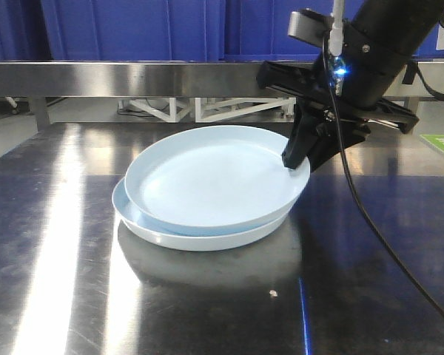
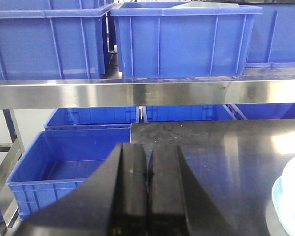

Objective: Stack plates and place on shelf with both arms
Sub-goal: 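Lift the plate with the right gripper and lower it onto the center plate, then grasp the stacked plates' rim with the right gripper and lift them up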

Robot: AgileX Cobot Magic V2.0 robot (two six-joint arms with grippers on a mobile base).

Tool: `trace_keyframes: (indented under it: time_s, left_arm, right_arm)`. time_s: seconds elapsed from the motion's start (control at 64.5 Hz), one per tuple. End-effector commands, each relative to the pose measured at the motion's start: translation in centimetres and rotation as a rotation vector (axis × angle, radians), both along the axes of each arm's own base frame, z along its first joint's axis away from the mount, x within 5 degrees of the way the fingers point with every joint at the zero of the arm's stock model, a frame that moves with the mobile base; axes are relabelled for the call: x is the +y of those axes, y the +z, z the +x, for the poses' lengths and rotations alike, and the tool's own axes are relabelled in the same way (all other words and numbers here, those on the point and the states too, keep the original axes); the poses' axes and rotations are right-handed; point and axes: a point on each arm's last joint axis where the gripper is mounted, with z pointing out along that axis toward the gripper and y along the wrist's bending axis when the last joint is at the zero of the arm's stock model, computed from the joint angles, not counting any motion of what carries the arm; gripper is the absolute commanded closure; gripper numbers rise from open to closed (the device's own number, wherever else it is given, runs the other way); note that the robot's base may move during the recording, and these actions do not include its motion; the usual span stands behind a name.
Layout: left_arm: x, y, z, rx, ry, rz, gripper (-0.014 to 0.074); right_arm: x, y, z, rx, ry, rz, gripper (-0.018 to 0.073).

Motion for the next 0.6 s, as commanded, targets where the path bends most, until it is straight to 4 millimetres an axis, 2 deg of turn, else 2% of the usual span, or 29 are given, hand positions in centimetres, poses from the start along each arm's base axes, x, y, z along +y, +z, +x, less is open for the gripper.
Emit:
trace_keyframes:
  time_s: [0.0, 0.124, 0.419, 0.589]
  left_arm:
    - [0.1, 1.7, 0.0, -0.104, 0.013, -0.015, 0.0514]
    - [0.1, 1.7, 0.0, -0.104, 0.013, -0.015, 0.0514]
    - [0.1, 1.7, 0.0, -0.104, 0.013, -0.015, 0.0514]
    - [0.1, 1.7, 0.0, -0.104, 0.013, -0.015, 0.0514]
  right_arm:
    - [0.2, 2.7, 0.1, -0.093, -0.022, 0.05, 0.0283]
    - [0.2, 2.6, 0.1, -0.088, -0.02, 0.048, 0.0194]
    - [0.9, 2.1, -0.1, -0.071, 0.005, 0.041, 0.0196]
    - [1.7, 0.6, -0.1, -0.041, 0.026, 0.024, 0.0196]
